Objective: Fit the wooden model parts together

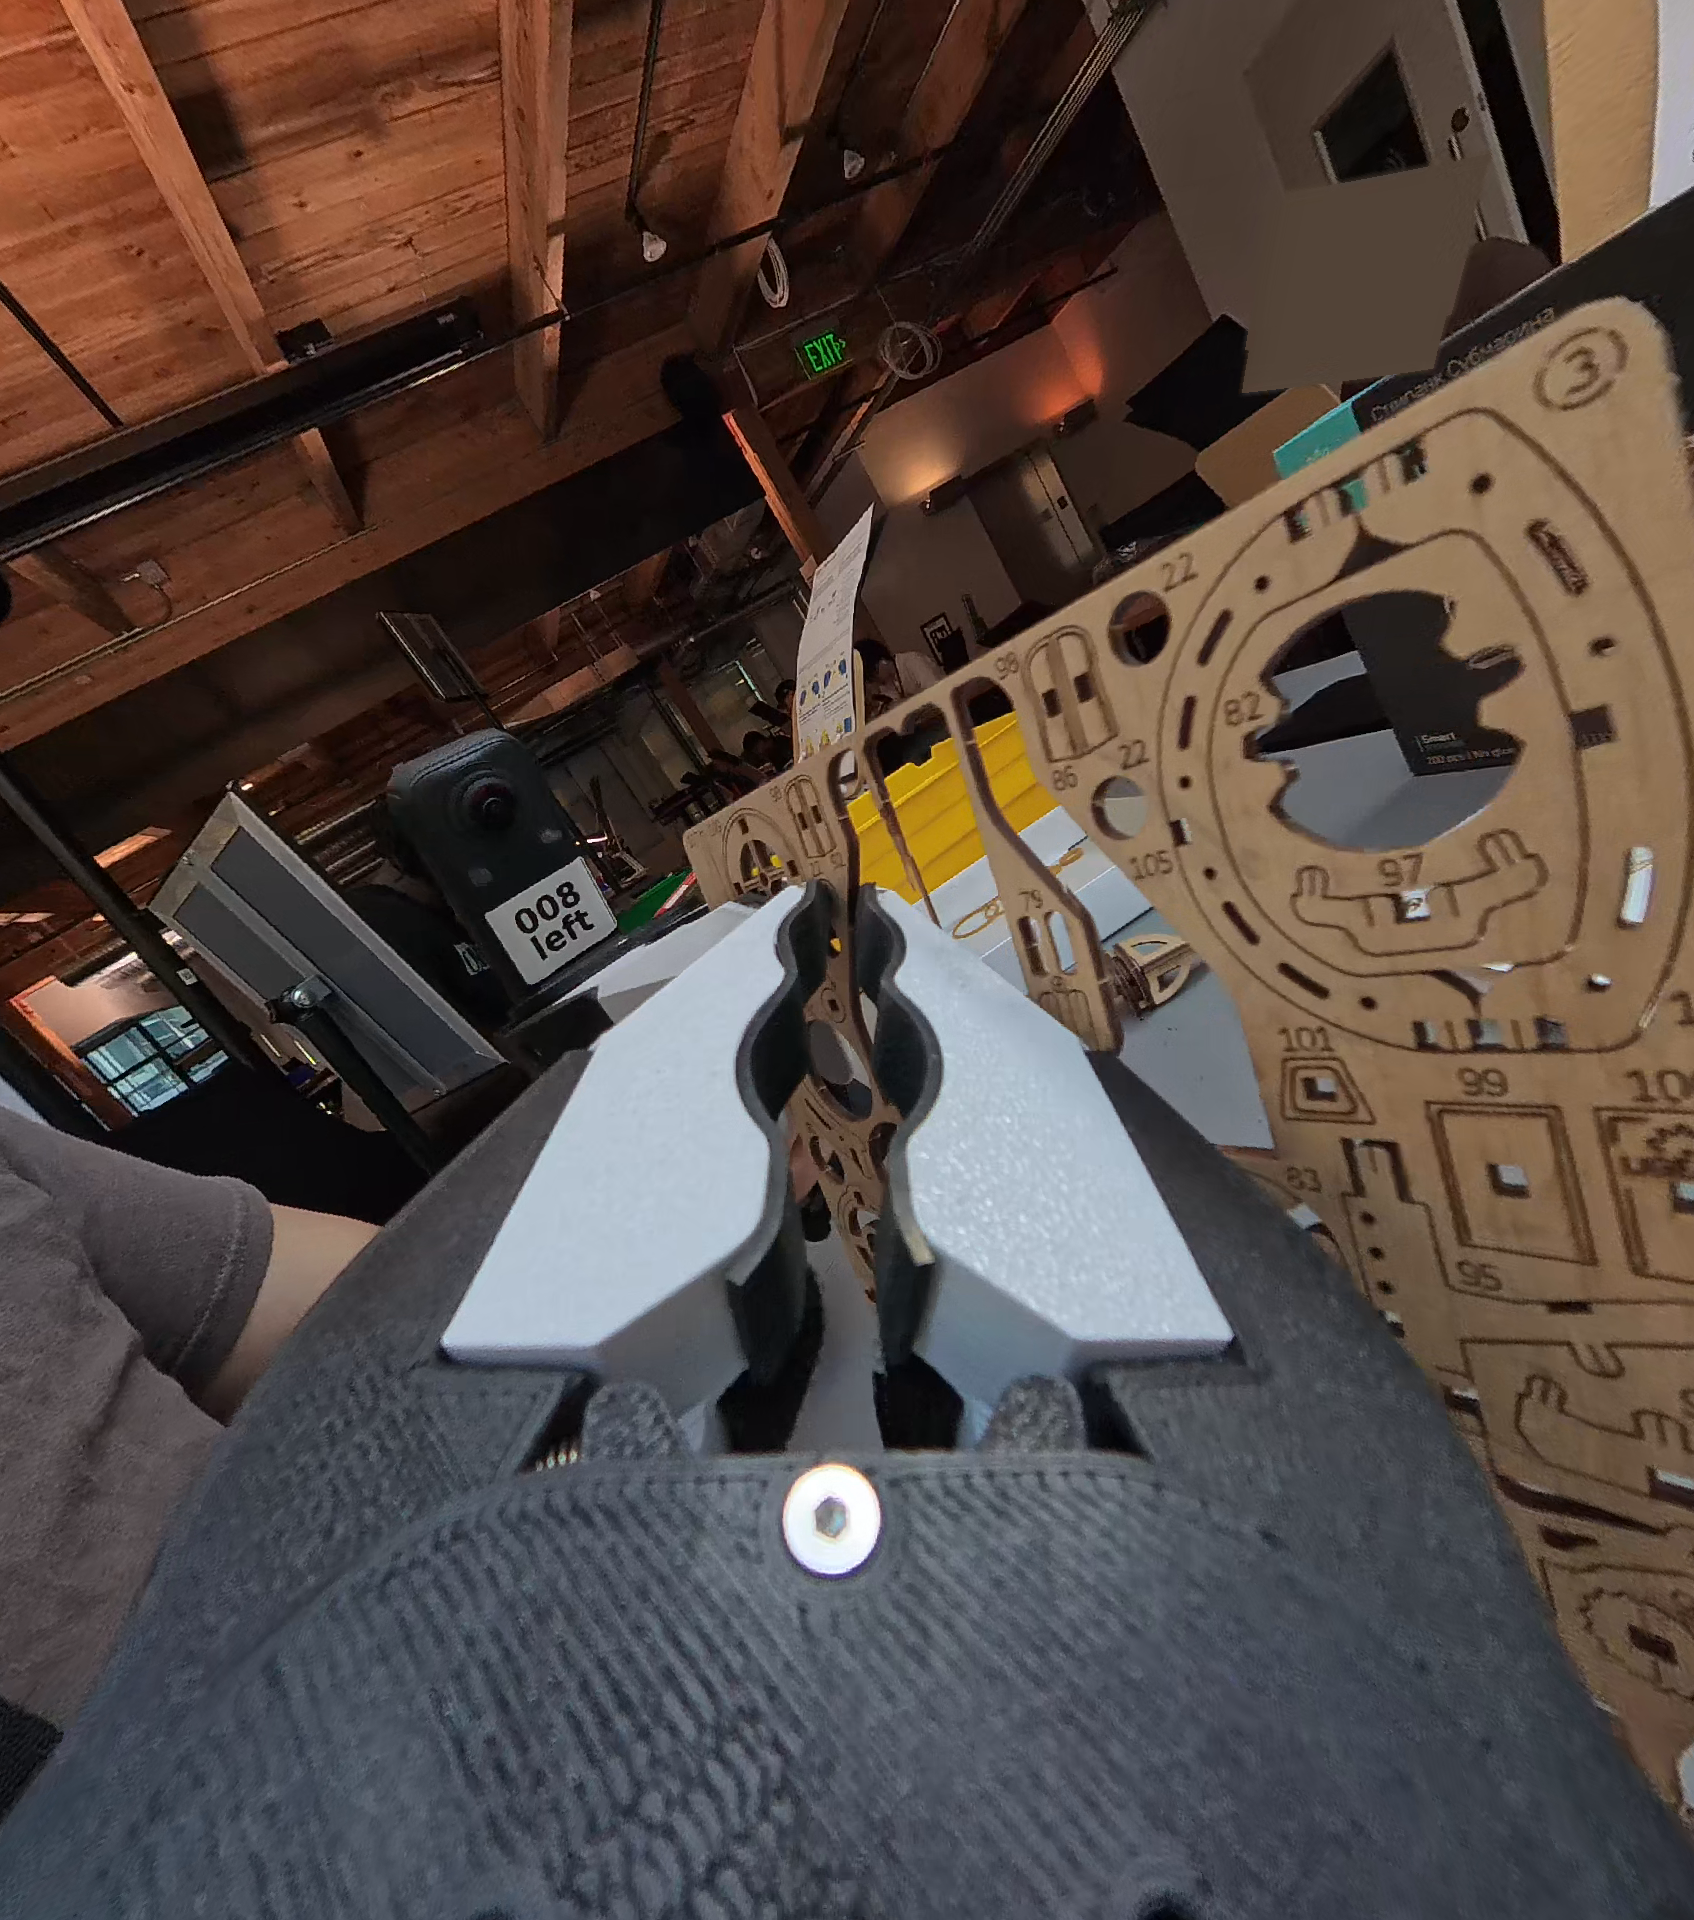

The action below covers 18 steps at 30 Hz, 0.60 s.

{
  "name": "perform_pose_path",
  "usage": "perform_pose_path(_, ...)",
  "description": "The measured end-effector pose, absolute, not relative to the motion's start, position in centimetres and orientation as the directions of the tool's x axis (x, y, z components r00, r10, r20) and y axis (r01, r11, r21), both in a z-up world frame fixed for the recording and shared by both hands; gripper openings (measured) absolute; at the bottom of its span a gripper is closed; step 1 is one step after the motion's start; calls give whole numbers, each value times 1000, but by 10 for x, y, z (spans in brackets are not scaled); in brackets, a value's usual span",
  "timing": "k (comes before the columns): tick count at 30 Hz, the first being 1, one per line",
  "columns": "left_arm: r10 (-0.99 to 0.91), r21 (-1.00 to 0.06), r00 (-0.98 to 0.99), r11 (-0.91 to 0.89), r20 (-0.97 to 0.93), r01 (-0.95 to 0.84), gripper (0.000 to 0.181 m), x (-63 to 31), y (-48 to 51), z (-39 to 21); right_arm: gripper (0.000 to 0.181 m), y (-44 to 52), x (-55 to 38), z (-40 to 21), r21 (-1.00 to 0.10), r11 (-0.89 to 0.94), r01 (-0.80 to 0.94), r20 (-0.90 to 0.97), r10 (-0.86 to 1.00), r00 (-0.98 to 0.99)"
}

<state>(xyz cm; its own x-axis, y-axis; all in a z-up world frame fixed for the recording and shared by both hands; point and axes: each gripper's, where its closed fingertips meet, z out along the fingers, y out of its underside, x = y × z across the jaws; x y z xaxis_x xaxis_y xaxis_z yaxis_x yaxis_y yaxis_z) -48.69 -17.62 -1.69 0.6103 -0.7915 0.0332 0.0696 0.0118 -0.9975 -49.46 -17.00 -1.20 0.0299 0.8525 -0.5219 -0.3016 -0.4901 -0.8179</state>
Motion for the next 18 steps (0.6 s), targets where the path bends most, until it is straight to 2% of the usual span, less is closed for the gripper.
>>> perform_pose_path(4, -783, -998, 622, 20, 22, 60, 2, -487, -175, -17, 4, -169, -495, -12, -834, -468, -293, -505, 861, 62)
perform_pose_path(8, -824, -996, 562, -30, 72, 84, 5, -485, -175, -17, 4, -167, -494, -14, -794, -543, -273, -557, 830, -30)
perform_pose_path(10, -835, -994, 543, -36, 89, 108, 31, -489, -178, -9, 3, -168, -498, -19, -809, -539, -233, -550, 835, -22)
perform_pose_path(11, -833, -991, 545, -29, 96, 130, 34, -494, -178, -2, 4, -171, -500, -20, -821, -528, -218, -535, 844, -30)
perform_pose_path(13, -825, -988, 551, -52, 124, 145, 32, -503, -173, 5, 4, -170, -503, -22, -835, -512, -202, -521, 854, -11)
perform_pose_path(18, -850, -961, 449, -261, 274, 92, 21, -499, -165, -6, 3, -169, -507, -26, -838, -515, -178, -522, 853, -15)
